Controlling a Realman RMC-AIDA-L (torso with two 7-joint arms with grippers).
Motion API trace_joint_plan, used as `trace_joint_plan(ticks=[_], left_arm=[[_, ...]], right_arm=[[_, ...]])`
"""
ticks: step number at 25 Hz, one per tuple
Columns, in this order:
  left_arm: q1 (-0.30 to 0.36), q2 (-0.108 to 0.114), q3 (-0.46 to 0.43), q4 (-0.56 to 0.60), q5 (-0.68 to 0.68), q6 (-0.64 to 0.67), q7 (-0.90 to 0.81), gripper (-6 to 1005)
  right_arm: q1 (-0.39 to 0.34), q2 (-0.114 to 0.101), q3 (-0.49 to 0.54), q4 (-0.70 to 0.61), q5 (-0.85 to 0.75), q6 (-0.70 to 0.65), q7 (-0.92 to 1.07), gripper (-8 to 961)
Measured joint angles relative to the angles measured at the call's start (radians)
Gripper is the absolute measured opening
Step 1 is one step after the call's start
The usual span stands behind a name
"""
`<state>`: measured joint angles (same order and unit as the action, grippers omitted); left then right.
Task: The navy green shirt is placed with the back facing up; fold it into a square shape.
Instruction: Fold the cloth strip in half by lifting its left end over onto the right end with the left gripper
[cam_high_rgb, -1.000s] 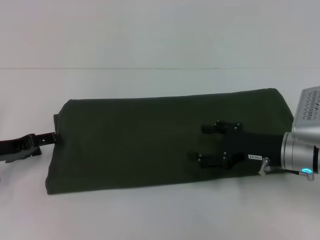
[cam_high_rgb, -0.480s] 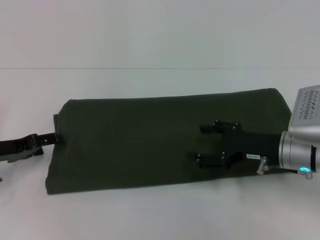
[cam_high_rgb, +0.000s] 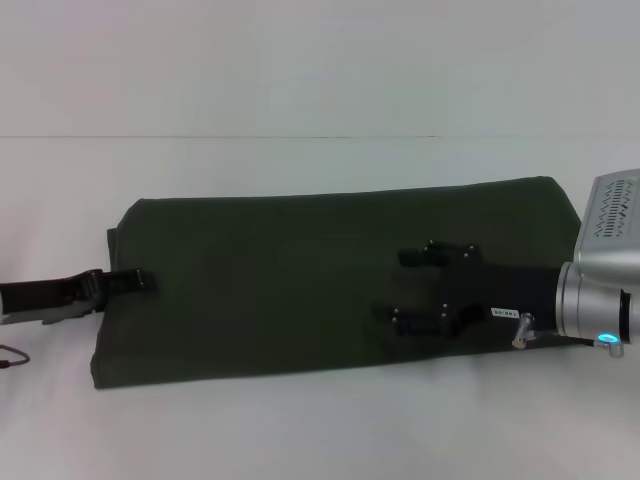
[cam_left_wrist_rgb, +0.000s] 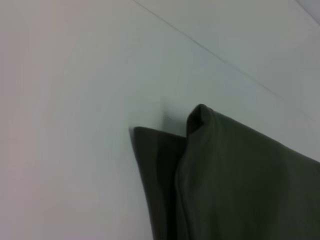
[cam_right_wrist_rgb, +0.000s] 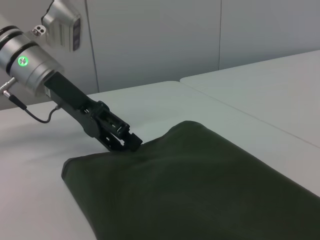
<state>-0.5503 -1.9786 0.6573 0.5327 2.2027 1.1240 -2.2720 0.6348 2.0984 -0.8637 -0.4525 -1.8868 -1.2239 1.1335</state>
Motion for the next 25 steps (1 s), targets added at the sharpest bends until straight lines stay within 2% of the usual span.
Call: trace_joint_plan(ticks=[9, 19, 25], left_arm=[[-0.030, -0.009, 0.012, -0.039, -0.003, -0.014, 0.000, 893], [-0.054, -0.038, 0.020, -0.046, -0.001, -0.015, 0.000, 892], [-0.060, -0.040, 0.023, -0.047, 0.001, -0.014, -0.002, 893]], right_arm=[[0.001, 0.000, -0.002, 0.000, 0.000, 0.000, 0.002, 900], [0.010, 0.002, -0.001, 0.014, 0.000, 0.000, 0.001, 900], [0.010, 0.002, -0.001, 0.015, 0.000, 0.000, 0.002, 900]])
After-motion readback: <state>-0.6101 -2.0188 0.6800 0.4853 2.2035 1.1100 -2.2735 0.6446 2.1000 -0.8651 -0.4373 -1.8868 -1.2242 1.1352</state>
